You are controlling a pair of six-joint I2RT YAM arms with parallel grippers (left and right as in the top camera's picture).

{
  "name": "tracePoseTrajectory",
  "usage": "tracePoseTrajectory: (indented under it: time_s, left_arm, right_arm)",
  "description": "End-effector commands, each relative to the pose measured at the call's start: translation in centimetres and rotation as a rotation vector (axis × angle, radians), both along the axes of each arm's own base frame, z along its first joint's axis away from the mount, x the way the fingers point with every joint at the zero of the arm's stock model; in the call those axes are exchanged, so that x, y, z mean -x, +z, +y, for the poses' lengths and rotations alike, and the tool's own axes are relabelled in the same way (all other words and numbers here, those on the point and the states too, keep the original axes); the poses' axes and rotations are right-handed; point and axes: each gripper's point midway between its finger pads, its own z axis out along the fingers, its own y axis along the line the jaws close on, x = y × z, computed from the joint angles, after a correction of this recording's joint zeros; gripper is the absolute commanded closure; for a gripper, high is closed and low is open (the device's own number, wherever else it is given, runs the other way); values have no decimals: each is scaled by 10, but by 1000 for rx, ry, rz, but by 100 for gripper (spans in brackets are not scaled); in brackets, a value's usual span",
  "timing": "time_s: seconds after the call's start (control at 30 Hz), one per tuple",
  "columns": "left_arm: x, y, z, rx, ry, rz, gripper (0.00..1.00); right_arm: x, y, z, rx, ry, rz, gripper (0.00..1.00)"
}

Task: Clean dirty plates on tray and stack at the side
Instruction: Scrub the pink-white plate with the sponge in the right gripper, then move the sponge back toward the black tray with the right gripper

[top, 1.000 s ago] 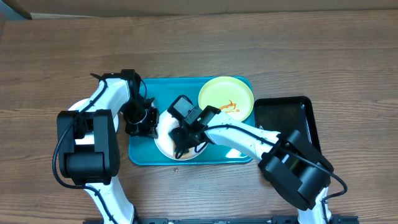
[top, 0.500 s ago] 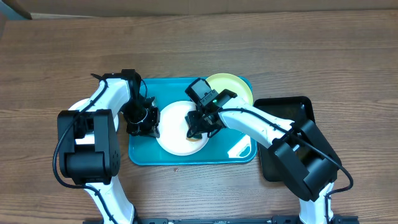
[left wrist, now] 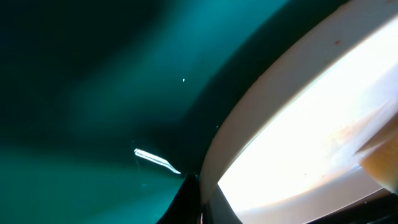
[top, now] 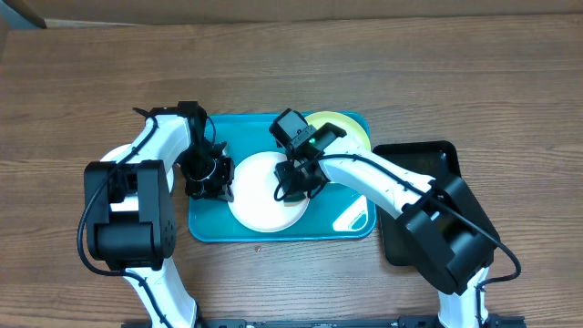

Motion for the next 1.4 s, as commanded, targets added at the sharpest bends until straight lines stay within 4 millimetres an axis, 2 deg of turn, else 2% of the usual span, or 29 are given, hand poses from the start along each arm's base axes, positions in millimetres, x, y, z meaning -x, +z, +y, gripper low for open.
tracePoseTrajectory:
  time_s: [0.0,0.2,0.4,0.57,0.73,0.83,0.97,1.07,1.27,1.3,1.37]
  left_arm:
    - [4,-7,1,-16,-5,24,96]
    - [4,-7,1,-16,-4,24,96]
    - [4,-7,1,-16,-4,25,96]
    - [5,-7,1,-16,-4,28,96]
    - [5,-7,1,-16,-4,28,96]
    - [5,-7,1,-16,-4,29,96]
    - [5,-7,1,-16,-4,28,96]
    - [5,-7,1,-16,-4,27,96]
    - [5,-7,1,-16,-4,28,96]
    - [5,-7,1,-16,-4,28,96]
    - [5,-7,1,-16,-4,28,96]
  right_arm:
    - [-15,56,17,-89,85,-142,96]
    - [-7,44,21,-73,127,-132,96]
    - [-6,12,23,-47,147,-106,96]
    - [-17,-20,3,84,129,-136,96]
    - [-20,-34,-19,170,101,-118,96]
    - [-17,-36,-28,194,93,-86,96]
    - [-1,-38,-42,245,102,-21,96]
    - [8,-36,-43,247,111,21,96]
    - [8,-9,-21,150,123,56,96]
    - [4,7,-9,95,127,46,96]
    - [0,23,0,50,129,26,96]
